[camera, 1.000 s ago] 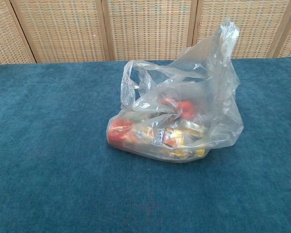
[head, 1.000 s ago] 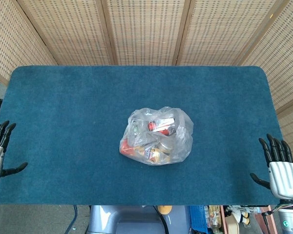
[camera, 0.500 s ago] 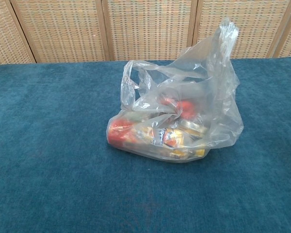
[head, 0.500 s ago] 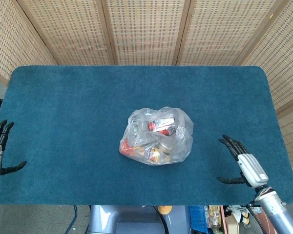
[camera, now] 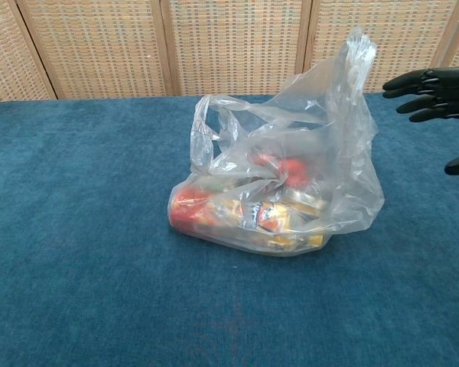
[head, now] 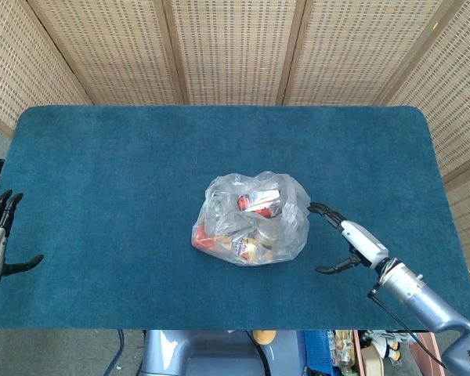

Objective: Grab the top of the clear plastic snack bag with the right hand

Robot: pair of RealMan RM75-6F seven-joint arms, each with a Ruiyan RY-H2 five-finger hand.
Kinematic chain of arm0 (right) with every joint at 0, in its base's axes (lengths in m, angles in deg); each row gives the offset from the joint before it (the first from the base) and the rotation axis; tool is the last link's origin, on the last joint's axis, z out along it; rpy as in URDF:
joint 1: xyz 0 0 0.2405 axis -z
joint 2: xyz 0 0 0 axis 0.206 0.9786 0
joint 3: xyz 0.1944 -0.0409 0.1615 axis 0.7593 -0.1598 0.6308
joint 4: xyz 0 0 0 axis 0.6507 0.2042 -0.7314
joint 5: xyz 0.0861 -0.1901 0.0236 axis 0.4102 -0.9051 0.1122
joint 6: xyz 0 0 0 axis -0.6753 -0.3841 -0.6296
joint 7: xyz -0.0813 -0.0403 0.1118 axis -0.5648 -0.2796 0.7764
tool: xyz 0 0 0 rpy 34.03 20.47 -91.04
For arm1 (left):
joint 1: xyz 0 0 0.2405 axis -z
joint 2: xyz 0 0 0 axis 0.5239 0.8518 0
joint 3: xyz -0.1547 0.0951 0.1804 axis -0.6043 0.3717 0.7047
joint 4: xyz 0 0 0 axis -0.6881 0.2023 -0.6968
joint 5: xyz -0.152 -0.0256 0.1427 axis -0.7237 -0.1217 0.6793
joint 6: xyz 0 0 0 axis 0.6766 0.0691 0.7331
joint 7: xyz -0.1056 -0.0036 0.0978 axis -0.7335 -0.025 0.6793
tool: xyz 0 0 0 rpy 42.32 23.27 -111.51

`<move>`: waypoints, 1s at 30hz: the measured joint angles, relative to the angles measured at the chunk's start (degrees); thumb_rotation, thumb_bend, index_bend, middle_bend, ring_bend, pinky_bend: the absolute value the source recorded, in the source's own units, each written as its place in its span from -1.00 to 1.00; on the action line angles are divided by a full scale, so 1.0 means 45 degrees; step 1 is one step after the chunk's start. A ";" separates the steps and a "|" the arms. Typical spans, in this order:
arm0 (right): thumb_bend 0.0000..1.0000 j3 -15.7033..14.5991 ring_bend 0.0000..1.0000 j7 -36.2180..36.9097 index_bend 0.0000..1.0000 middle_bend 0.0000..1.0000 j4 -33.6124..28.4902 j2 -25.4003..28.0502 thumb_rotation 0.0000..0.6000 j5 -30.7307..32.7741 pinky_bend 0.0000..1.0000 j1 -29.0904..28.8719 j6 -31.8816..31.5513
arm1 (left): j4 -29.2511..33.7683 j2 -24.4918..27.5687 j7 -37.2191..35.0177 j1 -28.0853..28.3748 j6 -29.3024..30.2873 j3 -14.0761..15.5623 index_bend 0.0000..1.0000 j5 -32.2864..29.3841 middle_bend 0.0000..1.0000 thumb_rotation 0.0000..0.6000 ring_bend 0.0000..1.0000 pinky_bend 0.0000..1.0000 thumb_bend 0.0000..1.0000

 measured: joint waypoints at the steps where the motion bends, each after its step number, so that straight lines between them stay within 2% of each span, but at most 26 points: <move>1: -1.00 0.0024 -1.00 0.0179 -0.97 -1.00 -0.0004 -0.0017 1.00 0.0042 -1.00 -0.0121 0.0087 | -0.0002 -0.0006 0.0008 0.0018 -0.0018 -0.0014 -1.00 -0.0053 -1.00 1.00 -1.00 -1.00 -0.74; 11: -1.00 0.0173 -1.00 0.2711 -0.89 -0.99 -0.0528 0.0172 1.00 0.0026 -1.00 -0.1090 0.0546 | -0.0024 0.0054 -0.0130 0.0104 -0.0108 -0.0120 -1.00 -0.0323 -1.00 1.00 -1.00 -1.00 -0.74; 19: -1.00 0.0081 -1.00 0.4984 -0.79 -0.86 -0.1030 0.0523 1.00 -0.0334 -1.00 -0.2003 0.1029 | -0.0011 0.0134 -0.0285 0.0123 -0.0152 -0.0130 -1.00 -0.0363 -1.00 1.00 -1.00 -1.00 -0.74; 26: -1.00 -0.0117 -1.00 0.7373 -0.79 -0.86 -0.1064 0.0698 1.00 -0.0560 -1.00 -0.3145 0.2086 | -0.0027 0.0249 -0.0559 0.0150 -0.0273 -0.0137 -1.00 -0.0374 -1.00 1.00 -1.00 -1.00 -0.74; 30: -1.00 -0.0356 -1.00 0.8799 -0.79 -0.86 -0.0616 0.0644 1.00 -0.0880 -1.00 -0.4164 0.2768 | -0.0045 0.0336 -0.0749 0.0160 -0.0323 -0.0138 -1.00 -0.0340 -1.00 1.00 -1.00 -1.00 -0.74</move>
